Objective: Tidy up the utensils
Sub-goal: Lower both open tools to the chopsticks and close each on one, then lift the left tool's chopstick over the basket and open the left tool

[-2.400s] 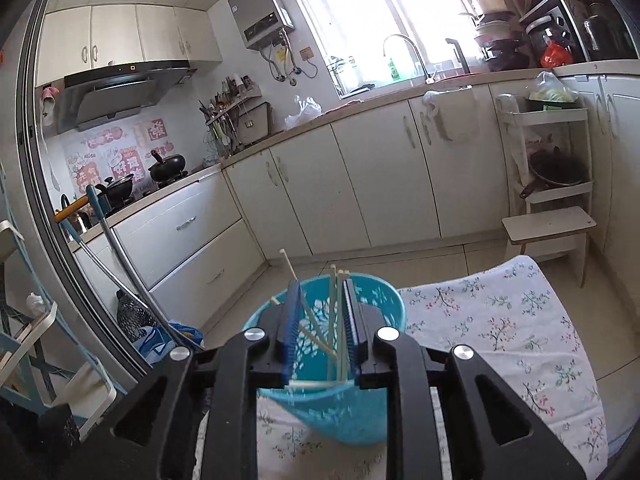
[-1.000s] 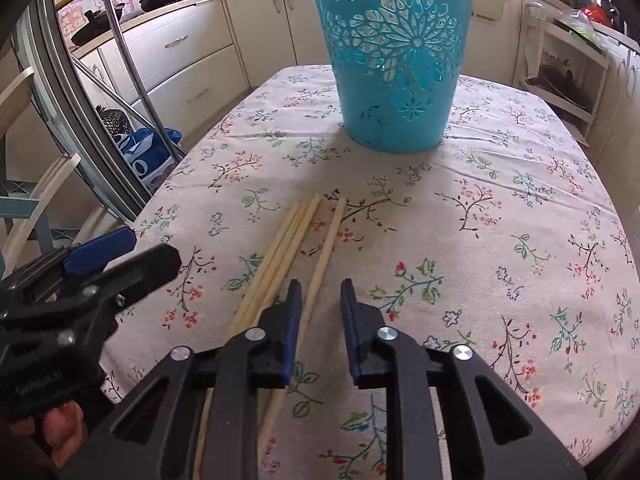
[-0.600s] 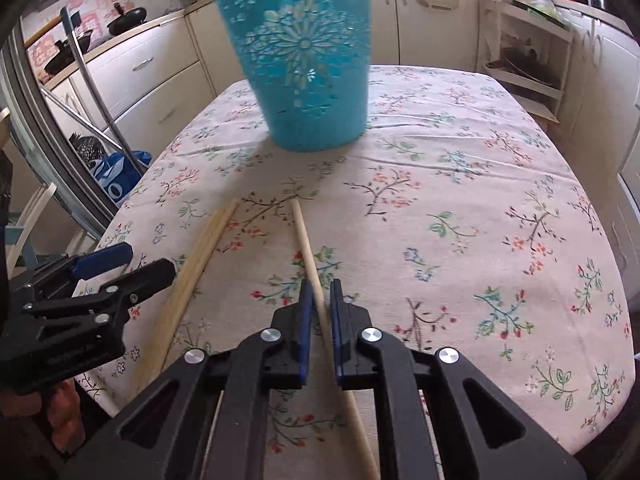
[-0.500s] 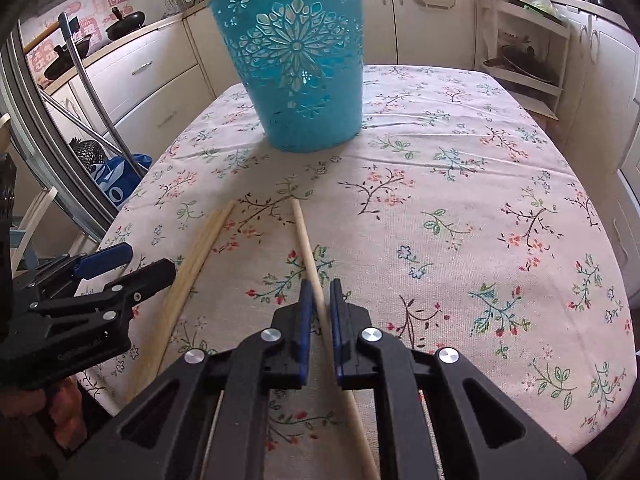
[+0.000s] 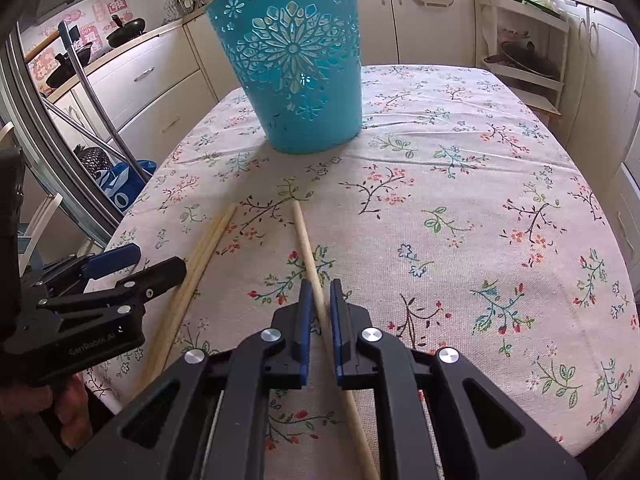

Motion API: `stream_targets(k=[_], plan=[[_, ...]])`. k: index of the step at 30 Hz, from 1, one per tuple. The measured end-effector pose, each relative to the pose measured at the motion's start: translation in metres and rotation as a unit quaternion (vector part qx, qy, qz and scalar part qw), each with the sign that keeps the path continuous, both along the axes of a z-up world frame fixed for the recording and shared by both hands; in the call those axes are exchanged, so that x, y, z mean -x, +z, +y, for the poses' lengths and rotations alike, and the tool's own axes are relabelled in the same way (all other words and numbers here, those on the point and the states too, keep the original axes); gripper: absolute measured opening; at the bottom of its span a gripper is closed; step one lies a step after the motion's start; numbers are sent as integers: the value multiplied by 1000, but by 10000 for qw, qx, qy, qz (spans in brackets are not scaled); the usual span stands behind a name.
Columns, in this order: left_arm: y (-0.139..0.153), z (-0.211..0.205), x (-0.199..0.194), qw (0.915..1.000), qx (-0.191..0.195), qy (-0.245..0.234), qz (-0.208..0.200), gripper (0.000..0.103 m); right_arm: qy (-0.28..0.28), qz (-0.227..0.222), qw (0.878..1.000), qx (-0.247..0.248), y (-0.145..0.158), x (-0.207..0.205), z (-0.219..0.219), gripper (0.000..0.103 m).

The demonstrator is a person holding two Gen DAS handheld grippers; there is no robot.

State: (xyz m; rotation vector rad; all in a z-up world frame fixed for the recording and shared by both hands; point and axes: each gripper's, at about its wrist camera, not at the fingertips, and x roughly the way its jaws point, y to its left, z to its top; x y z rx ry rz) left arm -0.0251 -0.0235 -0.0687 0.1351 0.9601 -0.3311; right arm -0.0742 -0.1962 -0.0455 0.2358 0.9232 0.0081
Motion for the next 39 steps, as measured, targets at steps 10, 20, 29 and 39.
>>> stream_targets(k=[10,20,29,39], plan=[[-2,-17,-5,9991,-158,-370,-156,36,113,82,9991,401,0,-21,10,10],[-4,-24,-19,9907,477,-1277,-19,6,-132,200,9996,133,1,-25,-13,15],[1,-27,-21,9939,-137,-1081,197,19,209,275,9989,318,1,-38,-14,6],[1,-33,-15,9926,-226,-1194,-27,5,277,350,9987,242,4,-42,-17,6]])
